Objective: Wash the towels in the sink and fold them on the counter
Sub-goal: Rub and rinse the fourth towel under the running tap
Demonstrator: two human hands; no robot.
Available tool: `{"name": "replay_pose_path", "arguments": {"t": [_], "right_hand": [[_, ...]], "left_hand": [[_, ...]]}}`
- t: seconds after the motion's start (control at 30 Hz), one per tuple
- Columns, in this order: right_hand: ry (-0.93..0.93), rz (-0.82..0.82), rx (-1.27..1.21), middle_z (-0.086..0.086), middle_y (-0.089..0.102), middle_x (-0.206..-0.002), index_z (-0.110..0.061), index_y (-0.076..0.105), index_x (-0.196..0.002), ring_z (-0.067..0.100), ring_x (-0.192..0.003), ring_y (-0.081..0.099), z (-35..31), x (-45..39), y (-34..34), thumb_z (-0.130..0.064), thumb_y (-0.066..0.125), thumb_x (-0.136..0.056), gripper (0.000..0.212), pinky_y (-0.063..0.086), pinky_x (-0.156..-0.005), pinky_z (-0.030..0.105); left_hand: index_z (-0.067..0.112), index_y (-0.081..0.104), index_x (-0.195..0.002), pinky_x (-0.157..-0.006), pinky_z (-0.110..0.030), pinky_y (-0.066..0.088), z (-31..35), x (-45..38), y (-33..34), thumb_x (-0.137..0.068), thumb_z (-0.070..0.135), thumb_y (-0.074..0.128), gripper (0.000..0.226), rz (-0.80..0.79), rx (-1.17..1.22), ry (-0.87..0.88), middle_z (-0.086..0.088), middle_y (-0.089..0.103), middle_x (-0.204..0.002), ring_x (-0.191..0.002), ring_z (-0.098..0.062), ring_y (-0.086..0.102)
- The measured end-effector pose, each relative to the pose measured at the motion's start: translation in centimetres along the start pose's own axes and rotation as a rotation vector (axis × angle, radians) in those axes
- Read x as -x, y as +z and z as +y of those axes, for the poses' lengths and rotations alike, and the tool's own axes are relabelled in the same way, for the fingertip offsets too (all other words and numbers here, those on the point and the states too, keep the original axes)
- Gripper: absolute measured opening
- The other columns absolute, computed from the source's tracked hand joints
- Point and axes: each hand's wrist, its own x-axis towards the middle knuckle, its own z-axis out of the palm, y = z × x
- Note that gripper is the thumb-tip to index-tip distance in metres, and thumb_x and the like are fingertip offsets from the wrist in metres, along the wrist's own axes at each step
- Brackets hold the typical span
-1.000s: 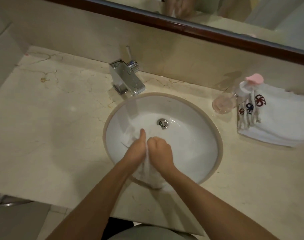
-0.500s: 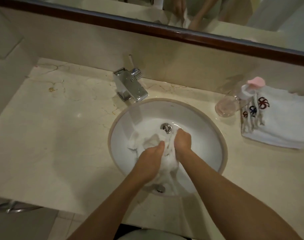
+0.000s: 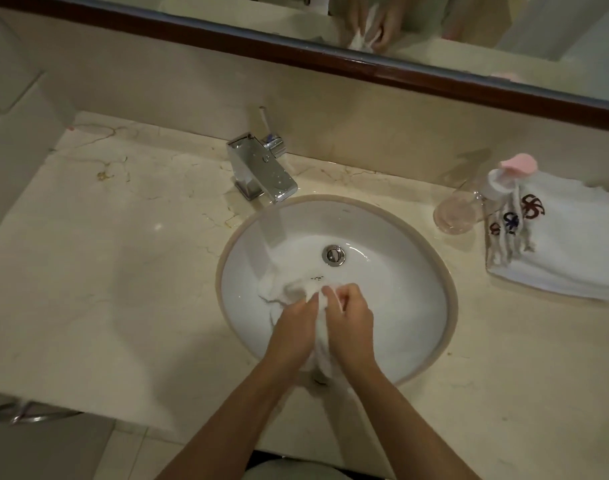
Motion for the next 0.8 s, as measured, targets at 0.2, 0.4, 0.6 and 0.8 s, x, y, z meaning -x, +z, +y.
{"name": "replay_pose_path", "arguments": {"t": [0.2,0.4,0.6,0.8], "right_hand": [[0.107,-0.087,0.026,0.001,0.055,-0.069,-0.015,0.051,-0.071,0.021,-0.071,0.053,-1.4,-3.4,0.6,-0.026,0.048,-0.102,0.034,0.042,-0.071,0.036],[0.08,-0.002,0.223,0.01,0.055,-0.082,-0.01,0.049,-0.075,0.032,-0.085,0.054,-1.5,-4.6,0.8,-0.026,0.042,-0.105,0.035,0.039,-0.075,0.038],[0.033,-0.185,0.233,-0.001,0.048,-0.064,-0.016,0.042,-0.064,0.017,-0.065,0.046,-1.2,-1.9,1.7,-0.023,0.047,-0.103,0.04,0.035,-0.059,0.027],[0.363,-0.041,-0.238,0.003,0.051,-0.068,-0.015,0.049,-0.072,0.023,-0.063,0.048,-1.6,-5.6,-0.3,-0.028,0.046,-0.099,0.031,0.041,-0.065,0.03]], "left_hand": [[0.011,0.065,-0.107,-0.09,-0.033,0.044,1.8,-0.2,-0.2,-0.105,0.036,0.034,0.04,0.162,-0.058,0.06,-0.005,0.066,-0.105,-0.1,-0.024,0.06],[0.018,0.057,-0.092,-0.078,-0.026,0.045,1.3,1.2,-0.7,-0.106,0.036,0.036,0.031,-0.082,-0.13,0.138,-0.005,0.064,-0.097,-0.088,-0.018,0.055],[0.015,0.061,-0.114,-0.097,-0.034,0.048,0.1,-2.2,-1.8,-0.106,0.04,0.032,0.039,-0.007,-0.187,0.003,-0.009,0.067,-0.118,-0.108,-0.026,0.063],[0.003,0.063,-0.08,-0.07,-0.031,0.041,1.0,2.5,-0.3,-0.102,0.035,0.043,0.044,0.006,-0.197,0.156,-0.014,0.066,-0.082,-0.076,-0.021,0.058]]}}
